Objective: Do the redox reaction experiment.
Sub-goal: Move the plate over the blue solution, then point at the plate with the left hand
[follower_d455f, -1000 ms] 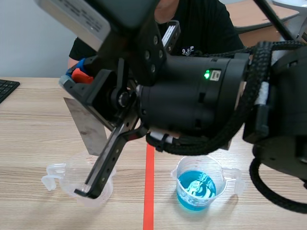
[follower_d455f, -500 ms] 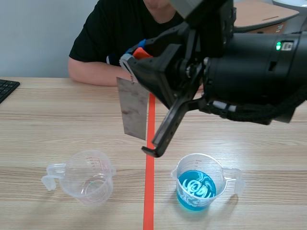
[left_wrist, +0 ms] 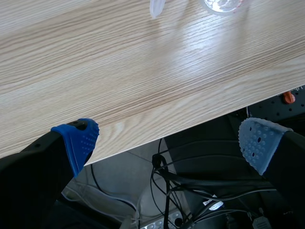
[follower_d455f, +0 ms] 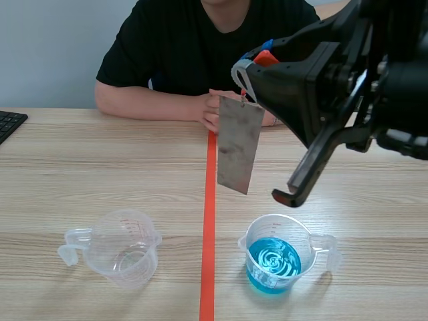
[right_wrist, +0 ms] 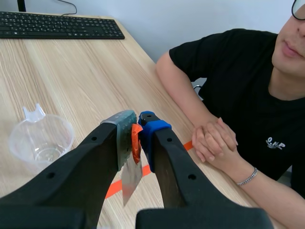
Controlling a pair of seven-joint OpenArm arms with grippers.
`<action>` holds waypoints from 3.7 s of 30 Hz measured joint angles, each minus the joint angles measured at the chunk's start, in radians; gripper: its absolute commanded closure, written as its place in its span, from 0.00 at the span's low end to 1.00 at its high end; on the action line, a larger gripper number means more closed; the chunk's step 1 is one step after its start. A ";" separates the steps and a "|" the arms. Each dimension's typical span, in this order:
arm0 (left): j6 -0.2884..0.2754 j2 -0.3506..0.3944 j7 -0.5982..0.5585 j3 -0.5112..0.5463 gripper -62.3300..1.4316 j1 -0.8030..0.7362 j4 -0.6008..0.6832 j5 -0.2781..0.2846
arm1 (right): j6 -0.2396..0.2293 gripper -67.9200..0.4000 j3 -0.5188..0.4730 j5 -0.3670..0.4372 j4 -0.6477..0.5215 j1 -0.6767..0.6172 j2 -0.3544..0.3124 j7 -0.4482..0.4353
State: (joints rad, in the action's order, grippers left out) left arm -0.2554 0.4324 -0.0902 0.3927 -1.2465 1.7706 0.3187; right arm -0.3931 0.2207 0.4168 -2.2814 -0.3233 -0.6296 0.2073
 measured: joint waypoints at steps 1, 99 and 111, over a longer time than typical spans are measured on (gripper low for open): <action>0.000 0.000 0.000 0.000 0.00 0.000 0.000 0.000 | -0.005 0.97 -0.016 0.007 -0.006 -0.017 0.000 0.000; -0.052 0.560 -0.160 -0.731 0.90 0.952 0.000 0.124 | -0.229 0.97 -0.437 -0.054 -0.074 -0.475 0.000 -0.205; -0.022 0.340 -0.040 -0.956 0.90 1.158 -0.025 -0.017 | -0.228 0.97 -0.437 -0.054 -0.074 -0.475 0.000 -0.206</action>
State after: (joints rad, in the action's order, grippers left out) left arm -0.2771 0.7719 -0.1307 -0.5632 -0.0887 1.7454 0.3019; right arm -0.6212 -0.2165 0.3630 -2.3554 -0.7986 -0.6292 0.0013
